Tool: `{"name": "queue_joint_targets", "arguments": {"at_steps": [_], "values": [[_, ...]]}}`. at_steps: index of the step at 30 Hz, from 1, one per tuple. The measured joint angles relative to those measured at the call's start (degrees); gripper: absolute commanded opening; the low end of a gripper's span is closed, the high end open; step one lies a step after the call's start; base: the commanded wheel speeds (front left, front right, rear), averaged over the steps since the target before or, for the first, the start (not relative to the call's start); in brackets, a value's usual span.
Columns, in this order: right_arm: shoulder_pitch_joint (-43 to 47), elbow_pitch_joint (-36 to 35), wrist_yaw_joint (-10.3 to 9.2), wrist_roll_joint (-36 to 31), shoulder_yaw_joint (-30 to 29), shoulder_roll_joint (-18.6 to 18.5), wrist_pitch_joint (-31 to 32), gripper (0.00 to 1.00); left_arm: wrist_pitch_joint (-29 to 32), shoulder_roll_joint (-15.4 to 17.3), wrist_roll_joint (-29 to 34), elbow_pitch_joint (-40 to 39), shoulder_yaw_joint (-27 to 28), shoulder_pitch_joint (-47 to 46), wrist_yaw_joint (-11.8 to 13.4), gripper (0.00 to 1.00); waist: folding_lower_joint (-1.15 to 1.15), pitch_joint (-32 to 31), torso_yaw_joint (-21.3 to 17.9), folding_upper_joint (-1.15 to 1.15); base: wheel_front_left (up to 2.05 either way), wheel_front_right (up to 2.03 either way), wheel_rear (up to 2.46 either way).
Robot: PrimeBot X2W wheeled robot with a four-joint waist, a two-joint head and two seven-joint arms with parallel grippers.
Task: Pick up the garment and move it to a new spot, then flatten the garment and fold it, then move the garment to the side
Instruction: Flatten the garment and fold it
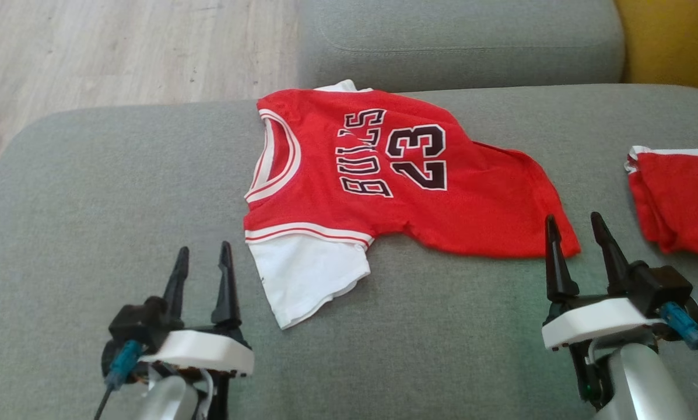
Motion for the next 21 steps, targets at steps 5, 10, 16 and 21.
{"name": "queue_joint_targets", "arguments": {"at_steps": [5,10,16,21], "values": [[0.0,-0.1,0.00,0.0,0.2,0.0,0.0,1.00,4.3,-1.9,-1.3,7.3,-1.8,-1.0,-4.1,1.00,0.00,0.5,-1.2,0.00,0.00,0.00,0.00],[0.0,-0.1,0.00,0.0,0.1,0.0,0.0,1.00,11.3,-3.1,-3.2,13.6,-3.5,-1.5,-4.8,1.00,0.00,0.7,-2.6,0.00,0.00,0.00,0.00],[-0.1,0.2,0.00,0.0,0.1,0.0,0.0,1.00,14.5,-3.2,-4.2,16.4,-4.1,-3.4,-5.4,1.00,0.00,1.6,-4.3,0.00,0.00,0.00,0.00],[-0.2,0.3,0.00,0.3,0.1,0.0,0.0,1.00,15.1,-3.3,-4.2,17.4,-4.4,-4.4,-5.6,1.00,0.00,2.5,-5.3,0.00,0.00,0.00,0.00]]}}
